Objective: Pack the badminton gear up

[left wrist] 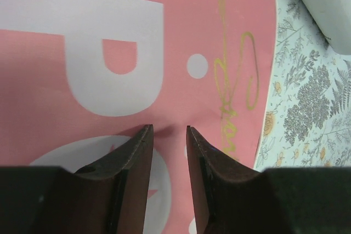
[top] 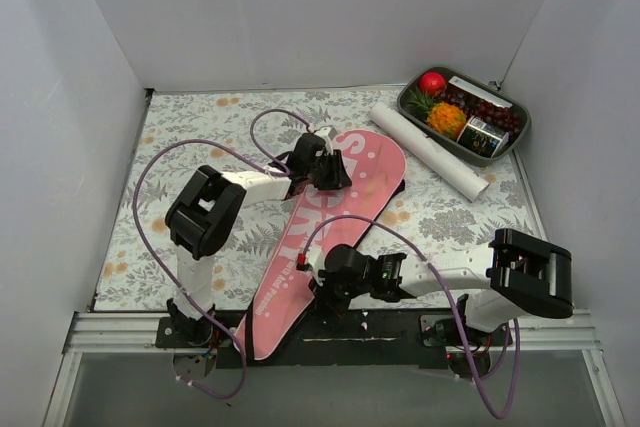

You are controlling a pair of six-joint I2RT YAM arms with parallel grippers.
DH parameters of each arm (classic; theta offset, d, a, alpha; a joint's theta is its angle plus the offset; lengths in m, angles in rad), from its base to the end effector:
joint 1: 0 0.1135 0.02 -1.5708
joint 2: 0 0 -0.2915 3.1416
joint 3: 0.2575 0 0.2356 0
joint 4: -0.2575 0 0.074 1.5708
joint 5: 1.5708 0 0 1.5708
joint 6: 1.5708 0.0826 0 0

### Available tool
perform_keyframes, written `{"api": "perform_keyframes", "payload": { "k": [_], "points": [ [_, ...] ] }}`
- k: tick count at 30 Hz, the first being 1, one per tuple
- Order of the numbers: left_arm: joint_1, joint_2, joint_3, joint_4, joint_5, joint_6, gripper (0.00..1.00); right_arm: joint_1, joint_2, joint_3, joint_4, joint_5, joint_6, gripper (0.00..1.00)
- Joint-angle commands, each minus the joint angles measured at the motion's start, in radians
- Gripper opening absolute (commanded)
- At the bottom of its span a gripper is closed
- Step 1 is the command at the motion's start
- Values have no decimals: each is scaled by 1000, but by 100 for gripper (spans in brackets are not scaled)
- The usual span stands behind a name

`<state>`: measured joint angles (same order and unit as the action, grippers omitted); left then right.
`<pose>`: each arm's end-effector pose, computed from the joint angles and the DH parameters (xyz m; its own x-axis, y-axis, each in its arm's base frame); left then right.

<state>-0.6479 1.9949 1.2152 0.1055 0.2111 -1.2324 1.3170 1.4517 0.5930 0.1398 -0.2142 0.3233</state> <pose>0.3604 -0.2945 0.1650 -0.8450 -0.5172 -0.1359 -0.2303 0.5814 -0.7803 0.0573 0.2910 0.1678 -0.4700 -0.5757 -0.6691 -0.8824 0.2883 0.3718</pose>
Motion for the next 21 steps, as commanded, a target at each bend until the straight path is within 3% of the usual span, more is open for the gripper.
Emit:
{"api": "perform_keyframes", "payload": {
  "k": [1,9,13,17,21],
  "points": [
    [76,-91,-63,-78,-81,18,31,74,-16,40,25,-18,54,1],
    [71,-298,-201,-36,19,19,34,142,-143,-80,-23,96,152,1],
    [-17,-320,-169,-159,-48,109,52,149,-240,-143,-36,136,177,1],
    [-102,-318,-141,-220,-113,181,59,151,-272,-170,-43,147,186,1],
    [-157,-303,-134,-251,-143,198,60,162,-283,-173,-57,160,191,1]
  ]
}}
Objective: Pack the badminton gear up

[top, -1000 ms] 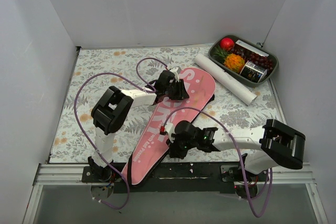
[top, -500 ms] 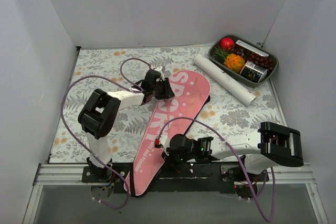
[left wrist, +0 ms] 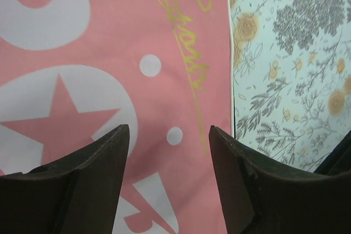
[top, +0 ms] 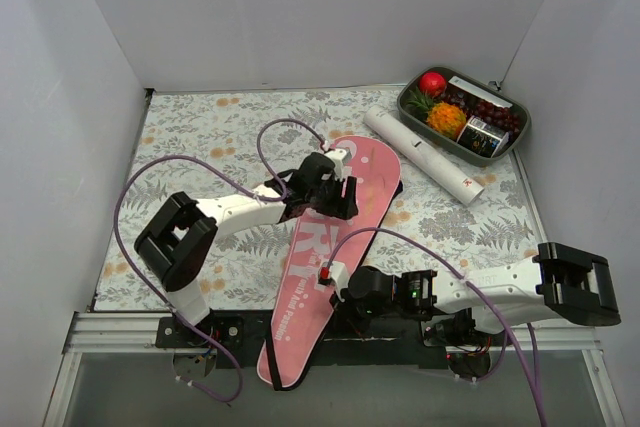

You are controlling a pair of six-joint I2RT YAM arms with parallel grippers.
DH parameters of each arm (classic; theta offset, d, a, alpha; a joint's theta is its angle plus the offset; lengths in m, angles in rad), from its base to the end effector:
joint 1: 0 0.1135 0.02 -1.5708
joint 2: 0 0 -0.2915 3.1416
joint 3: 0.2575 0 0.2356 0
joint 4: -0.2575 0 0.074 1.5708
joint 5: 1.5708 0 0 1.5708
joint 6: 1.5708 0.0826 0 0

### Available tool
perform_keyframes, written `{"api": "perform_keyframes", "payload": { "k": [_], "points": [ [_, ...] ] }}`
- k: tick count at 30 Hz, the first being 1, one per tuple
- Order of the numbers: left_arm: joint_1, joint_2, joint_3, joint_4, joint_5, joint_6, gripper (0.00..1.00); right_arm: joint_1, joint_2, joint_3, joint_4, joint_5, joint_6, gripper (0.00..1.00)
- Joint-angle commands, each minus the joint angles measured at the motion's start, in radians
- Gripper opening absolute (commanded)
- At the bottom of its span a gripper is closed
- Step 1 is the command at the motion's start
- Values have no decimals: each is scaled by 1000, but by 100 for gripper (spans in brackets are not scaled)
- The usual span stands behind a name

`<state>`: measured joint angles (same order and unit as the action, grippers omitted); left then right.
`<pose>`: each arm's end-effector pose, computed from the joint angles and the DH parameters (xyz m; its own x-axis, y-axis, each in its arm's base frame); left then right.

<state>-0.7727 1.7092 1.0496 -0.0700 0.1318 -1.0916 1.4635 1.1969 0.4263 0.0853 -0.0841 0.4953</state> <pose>0.2740 -0.2823 0.2061 -0.8964 -0.3546 -0.2660 -0.0721 0.7086 -0.7019 0.0188 0.2392 0.1703 -0.5338 -0.5336 -0.6559 -0.8456 0.3361 0.4148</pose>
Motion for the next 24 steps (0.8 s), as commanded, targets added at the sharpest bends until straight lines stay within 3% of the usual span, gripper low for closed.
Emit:
{"api": "perform_keyframes", "payload": {
  "k": [1,11,22,24],
  "points": [
    [-51,4,33,-86,-78,67,60,18,-36,-6,-2,35,20,1],
    [-188,90,64,-266,-371,141,61,41,-85,-49,17,72,34,1],
    [-201,179,17,-298,-414,55,60,57,-103,-78,31,80,45,1],
    [-201,193,4,-304,-429,29,56,60,-106,-81,34,80,49,1]
  ]
}}
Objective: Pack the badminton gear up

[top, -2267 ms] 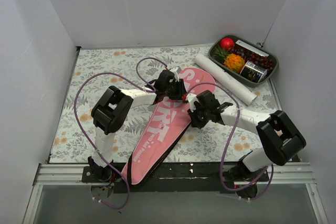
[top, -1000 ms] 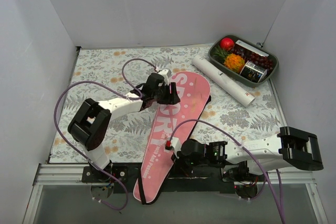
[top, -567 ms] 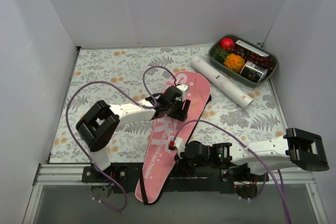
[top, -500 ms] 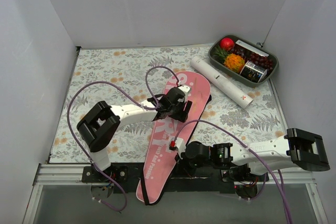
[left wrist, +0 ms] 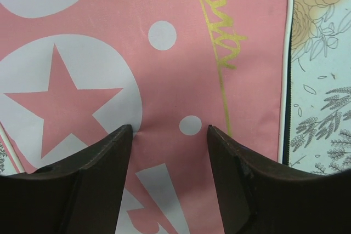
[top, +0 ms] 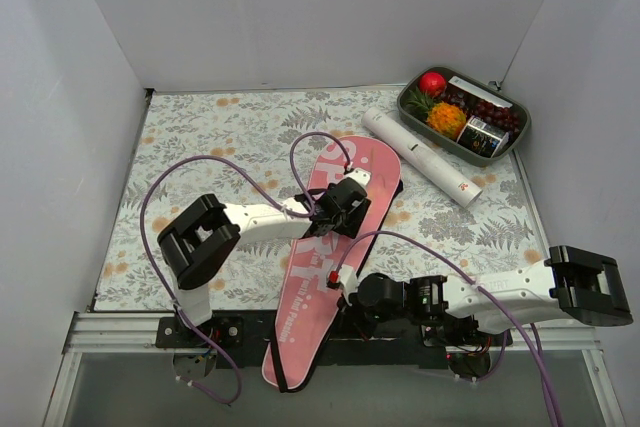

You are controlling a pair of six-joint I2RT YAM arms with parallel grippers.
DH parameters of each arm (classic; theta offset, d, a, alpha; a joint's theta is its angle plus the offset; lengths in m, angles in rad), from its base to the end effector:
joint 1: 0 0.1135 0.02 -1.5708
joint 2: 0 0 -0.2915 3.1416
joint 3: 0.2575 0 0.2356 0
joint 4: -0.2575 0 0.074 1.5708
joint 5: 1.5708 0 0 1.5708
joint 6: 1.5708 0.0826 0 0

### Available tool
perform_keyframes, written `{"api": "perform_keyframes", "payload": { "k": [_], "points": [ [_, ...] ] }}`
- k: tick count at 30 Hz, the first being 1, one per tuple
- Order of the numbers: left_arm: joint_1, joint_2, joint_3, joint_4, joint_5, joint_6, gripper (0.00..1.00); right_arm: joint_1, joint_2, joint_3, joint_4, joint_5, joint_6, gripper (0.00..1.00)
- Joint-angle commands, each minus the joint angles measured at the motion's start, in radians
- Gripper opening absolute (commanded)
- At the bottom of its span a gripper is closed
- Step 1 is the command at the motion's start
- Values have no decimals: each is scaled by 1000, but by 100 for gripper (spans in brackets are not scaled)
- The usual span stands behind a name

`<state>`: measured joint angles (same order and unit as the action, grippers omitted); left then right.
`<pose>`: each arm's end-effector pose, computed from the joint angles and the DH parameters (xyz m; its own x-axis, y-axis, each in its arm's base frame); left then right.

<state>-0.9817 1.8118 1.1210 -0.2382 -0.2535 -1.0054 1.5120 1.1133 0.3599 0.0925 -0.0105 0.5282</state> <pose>0.2370 -0.3174 0.1743 -0.8476 -0.2027 -0.4903 0.0107 0.9174 -0.3978 0.0122 0.2218 0.1668 -0.5345 -0.5038 -0.6786 -0.8444 0.3524 0.4034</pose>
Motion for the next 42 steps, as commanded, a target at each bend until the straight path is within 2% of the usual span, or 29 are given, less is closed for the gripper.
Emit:
{"api": "perform_keyframes", "payload": {
  "k": [1,2,3,9,10,12,13,15,23,33,42],
  "points": [
    [6,102,-72,-135,-44,-76,53,13,-26,-16,29,6,16,1],
    [6,110,-73,-133,-41,-82,51,14,-26,-21,32,6,18,1],
    [8,118,-75,-135,-38,-87,44,16,-29,-22,33,6,19,1],
    [9,158,-82,-135,-36,-117,30,22,-36,-24,38,7,21,1],
    [11,162,-84,-135,-33,-119,22,24,-36,-24,36,7,23,1],
    [12,179,-86,-135,-30,-125,15,27,-40,-25,36,6,23,1],
    [14,184,-90,-133,-29,-125,7,28,-41,-27,38,6,23,1],
    [18,196,-96,-131,-29,-133,0,31,-40,-27,41,6,24,1],
    [84,192,-86,-150,-58,-153,0,33,-15,-4,46,7,-8,1],
    [327,159,-33,-153,22,-154,0,33,117,65,99,-34,-71,1],
    [428,254,166,-196,14,-98,0,20,264,192,78,-60,-172,1]
  ]
}}
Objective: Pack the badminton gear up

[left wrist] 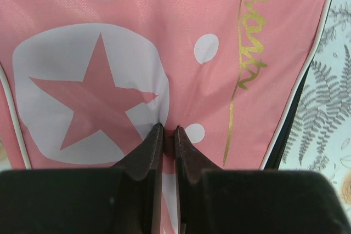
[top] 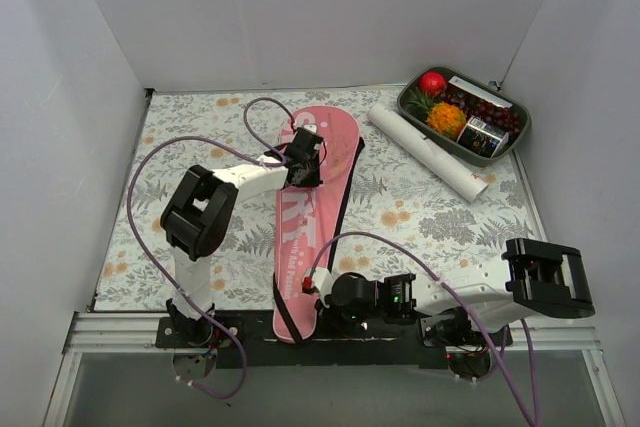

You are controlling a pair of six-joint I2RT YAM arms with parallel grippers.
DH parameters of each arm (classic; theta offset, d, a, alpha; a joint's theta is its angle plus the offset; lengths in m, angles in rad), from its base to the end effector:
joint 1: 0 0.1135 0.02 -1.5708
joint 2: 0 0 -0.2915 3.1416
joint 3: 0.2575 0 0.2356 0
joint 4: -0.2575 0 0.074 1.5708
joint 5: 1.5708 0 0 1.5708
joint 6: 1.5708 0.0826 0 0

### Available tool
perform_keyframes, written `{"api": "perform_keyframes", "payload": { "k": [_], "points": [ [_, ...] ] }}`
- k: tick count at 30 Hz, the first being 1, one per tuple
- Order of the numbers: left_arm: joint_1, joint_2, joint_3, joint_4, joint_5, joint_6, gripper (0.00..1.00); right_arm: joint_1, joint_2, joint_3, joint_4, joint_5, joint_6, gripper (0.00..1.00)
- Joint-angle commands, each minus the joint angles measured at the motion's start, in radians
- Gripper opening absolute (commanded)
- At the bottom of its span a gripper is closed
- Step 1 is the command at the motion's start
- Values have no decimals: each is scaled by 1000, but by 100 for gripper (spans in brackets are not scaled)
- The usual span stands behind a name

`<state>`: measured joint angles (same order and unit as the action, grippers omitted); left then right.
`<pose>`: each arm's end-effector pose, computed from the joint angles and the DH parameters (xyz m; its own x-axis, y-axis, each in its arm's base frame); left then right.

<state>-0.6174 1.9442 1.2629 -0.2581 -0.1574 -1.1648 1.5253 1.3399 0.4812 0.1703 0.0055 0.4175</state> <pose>0.3605 -0.2401 0.1624 -0.7159 -0.6045 -0.3494 -0.4087 0.7685 -0.4923 0.0127 0.2682 0.1645 -0.4314 -0.5600 -0.7073 -0.9012 0.3028 0.3099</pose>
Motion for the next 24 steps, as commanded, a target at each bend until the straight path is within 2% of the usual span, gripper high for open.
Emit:
{"api": "perform_keyframes", "payload": {
  "k": [1,6,11,24],
  "points": [
    [71,140,41,-179,-82,71,0,6,42,86,0,-84,-63,1],
    [119,200,116,-184,-64,76,0,9,79,119,-15,-133,-52,1],
    [142,225,124,-156,-25,45,0,19,103,138,12,-150,-22,1],
    [173,180,87,-118,47,4,0,30,309,318,40,-22,106,1]
  ]
}}
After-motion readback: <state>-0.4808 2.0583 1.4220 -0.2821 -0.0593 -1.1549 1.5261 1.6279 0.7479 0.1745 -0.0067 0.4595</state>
